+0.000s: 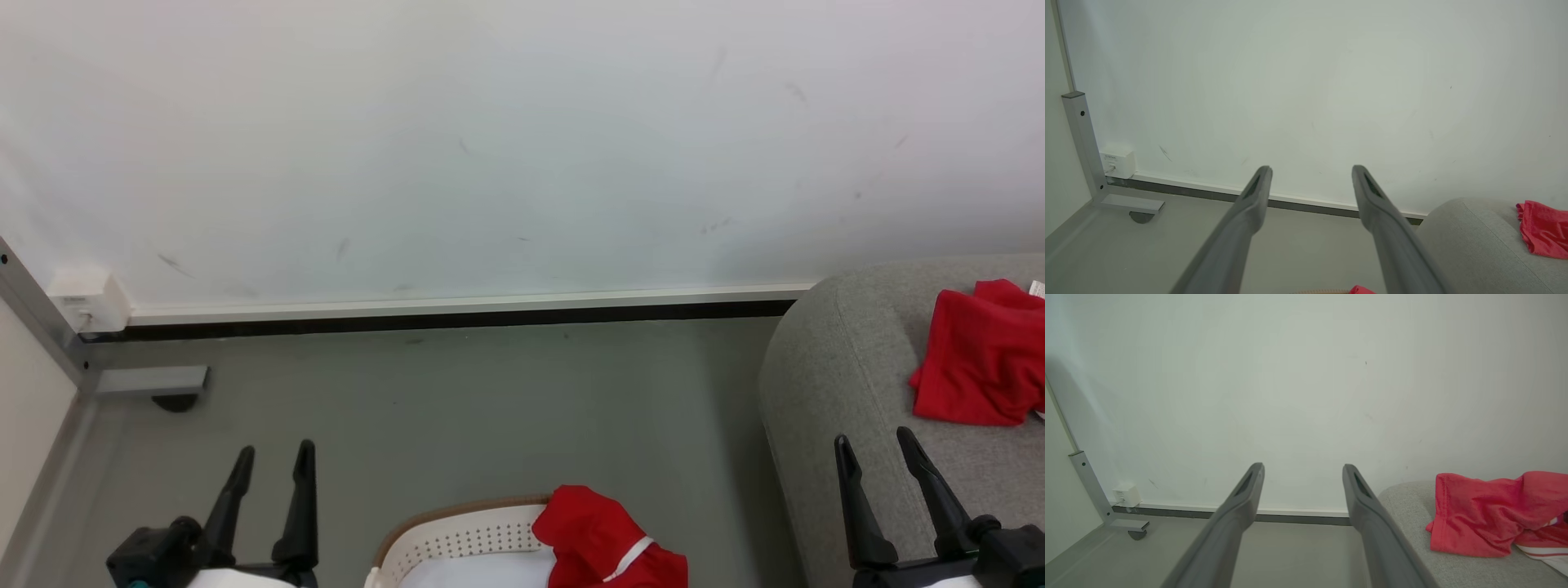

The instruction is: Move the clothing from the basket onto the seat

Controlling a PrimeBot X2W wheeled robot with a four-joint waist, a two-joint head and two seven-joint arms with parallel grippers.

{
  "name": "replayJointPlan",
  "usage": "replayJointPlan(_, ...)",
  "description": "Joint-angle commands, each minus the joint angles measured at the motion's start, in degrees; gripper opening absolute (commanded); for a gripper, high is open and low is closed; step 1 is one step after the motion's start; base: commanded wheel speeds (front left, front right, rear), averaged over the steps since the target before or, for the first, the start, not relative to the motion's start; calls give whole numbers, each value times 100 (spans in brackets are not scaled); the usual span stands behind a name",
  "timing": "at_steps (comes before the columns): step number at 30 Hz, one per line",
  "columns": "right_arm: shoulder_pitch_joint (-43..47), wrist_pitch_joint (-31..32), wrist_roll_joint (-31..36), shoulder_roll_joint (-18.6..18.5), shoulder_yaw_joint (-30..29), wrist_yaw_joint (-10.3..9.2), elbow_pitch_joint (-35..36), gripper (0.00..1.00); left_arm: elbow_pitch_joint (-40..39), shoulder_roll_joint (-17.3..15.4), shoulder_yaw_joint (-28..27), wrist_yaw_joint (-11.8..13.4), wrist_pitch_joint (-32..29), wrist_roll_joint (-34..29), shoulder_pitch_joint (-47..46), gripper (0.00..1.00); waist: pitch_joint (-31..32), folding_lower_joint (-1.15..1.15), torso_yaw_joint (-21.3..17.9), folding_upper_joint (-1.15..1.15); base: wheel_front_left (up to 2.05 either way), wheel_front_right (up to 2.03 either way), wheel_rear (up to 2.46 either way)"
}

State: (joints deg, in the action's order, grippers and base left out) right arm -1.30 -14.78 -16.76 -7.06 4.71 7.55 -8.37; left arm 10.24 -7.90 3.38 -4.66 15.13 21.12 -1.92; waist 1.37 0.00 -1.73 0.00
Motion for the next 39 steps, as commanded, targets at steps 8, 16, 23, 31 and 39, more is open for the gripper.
replayJointPlan(8,-115,-44,52,47,29,-12,-60,100,94,147,-242,-164,2,-263,-49,100,4,0,-24,0,0,0,0)
replayJointPlan(16,-162,-43,63,80,71,-13,-53,100,164,248,-342,-232,2,-369,-83,100,-3,0,-59,0,0,0,0)
replayJointPlan(23,-195,-44,73,94,87,-13,-65,100,198,282,-379,-279,1,-434,-106,100,-18,0,-106,0,0,0,0)
replayJointPlan(31,-224,-44,72,61,-15,-13,-17,100,245,309,-246,-288,1,-454,-133,100,-78,0,-234,0,0,0,0)
replayJointPlan(39,-357,-44,84,51,-111,-13,-3,100,597,149,312,-276,1,-251,-346,100,-338,0,-593,0,0,0,0)
